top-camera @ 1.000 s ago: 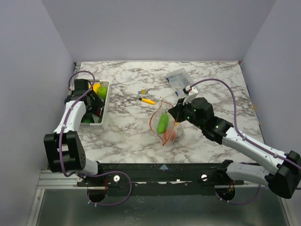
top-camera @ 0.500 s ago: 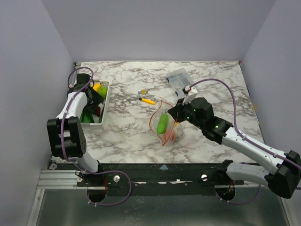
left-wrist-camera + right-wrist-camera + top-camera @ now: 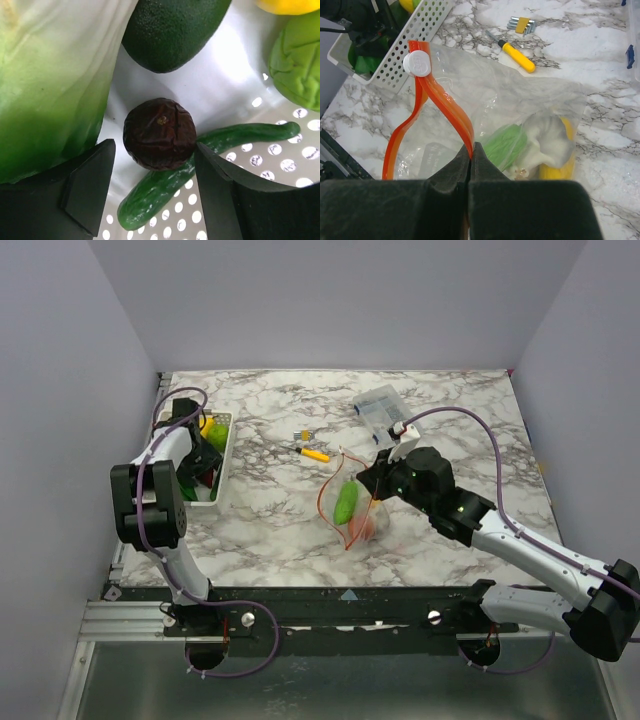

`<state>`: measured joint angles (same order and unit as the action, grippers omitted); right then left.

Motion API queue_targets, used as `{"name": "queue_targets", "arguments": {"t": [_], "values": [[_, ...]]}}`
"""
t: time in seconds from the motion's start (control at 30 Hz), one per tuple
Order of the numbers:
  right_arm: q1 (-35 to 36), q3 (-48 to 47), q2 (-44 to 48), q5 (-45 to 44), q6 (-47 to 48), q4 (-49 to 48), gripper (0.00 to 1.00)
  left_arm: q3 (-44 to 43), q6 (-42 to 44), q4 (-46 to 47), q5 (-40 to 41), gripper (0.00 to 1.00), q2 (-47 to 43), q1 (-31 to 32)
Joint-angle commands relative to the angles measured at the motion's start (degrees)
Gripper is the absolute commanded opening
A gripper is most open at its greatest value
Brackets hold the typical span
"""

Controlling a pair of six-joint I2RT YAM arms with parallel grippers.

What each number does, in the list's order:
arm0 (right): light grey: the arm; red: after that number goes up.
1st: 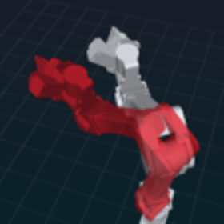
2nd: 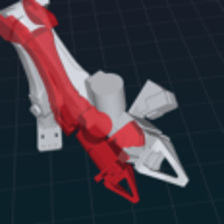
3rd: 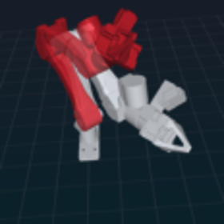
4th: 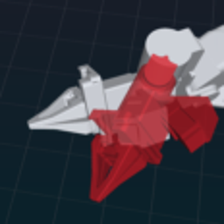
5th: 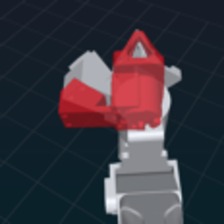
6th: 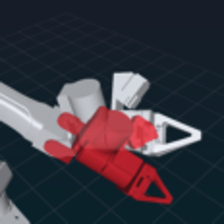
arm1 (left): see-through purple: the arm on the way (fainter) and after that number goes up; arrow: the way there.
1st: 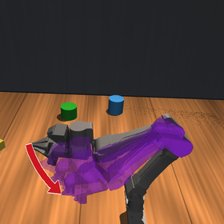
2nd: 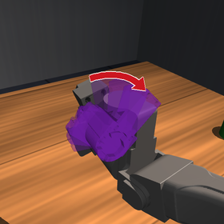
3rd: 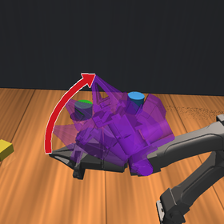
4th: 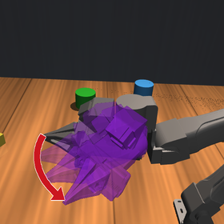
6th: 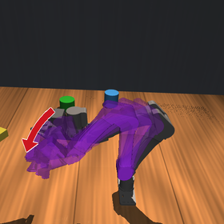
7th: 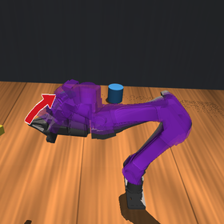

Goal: Place the food in the zip-top bag and seal the zipper

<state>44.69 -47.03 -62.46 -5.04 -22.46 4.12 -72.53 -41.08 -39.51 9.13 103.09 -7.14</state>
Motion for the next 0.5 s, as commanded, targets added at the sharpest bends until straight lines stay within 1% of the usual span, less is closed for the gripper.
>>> {"name": "queue_targets", "arguments": {"t": [0.0, 0.03, 0.07, 0.13, 0.17, 0.3, 0.47], "values": [[0.43, 0.82, 0.05, 0.74, -0.48, -1.03, 0.01, -2.10, 1.79, -0.81, 4.49, 0.63, 1.78, -0.48], [0.40, 0.95, 0.14, 0.73, -0.41, -1.04, 0.01, -2.85, 2.08, -1.37, 4.73, 0.61, 2.19, -0.48], [0.42, 1.00, 0.27, 0.75, -0.41, -1.04, 0.01, -3.15, 2.23, -1.68, 4.79, 0.56, 2.45, -0.46], [0.40, 0.97, 0.36, 0.53, -0.44, -1.06, 0.01, -2.76, 2.15, -1.61, 4.97, 0.44, 2.02, -0.54], [0.40, 1.04, 0.46, 0.47, -0.39, -1.00, 0.01, -2.35, 2.14, -1.39, 5.10, 0.40, 1.50, -0.52], [0.45, 1.03, 0.55, 0.29, -0.39, -0.94, 0.01, 0.42, 2.06, -0.79, 5.93, 0.25, -2.93, -0.58], [0.45, 0.66, -0.09, 0.88, -0.38, -1.00, 0.01, 3.21, 3.03, -1.55, 6.44, 0.20, -11.18, -0.56]]}}
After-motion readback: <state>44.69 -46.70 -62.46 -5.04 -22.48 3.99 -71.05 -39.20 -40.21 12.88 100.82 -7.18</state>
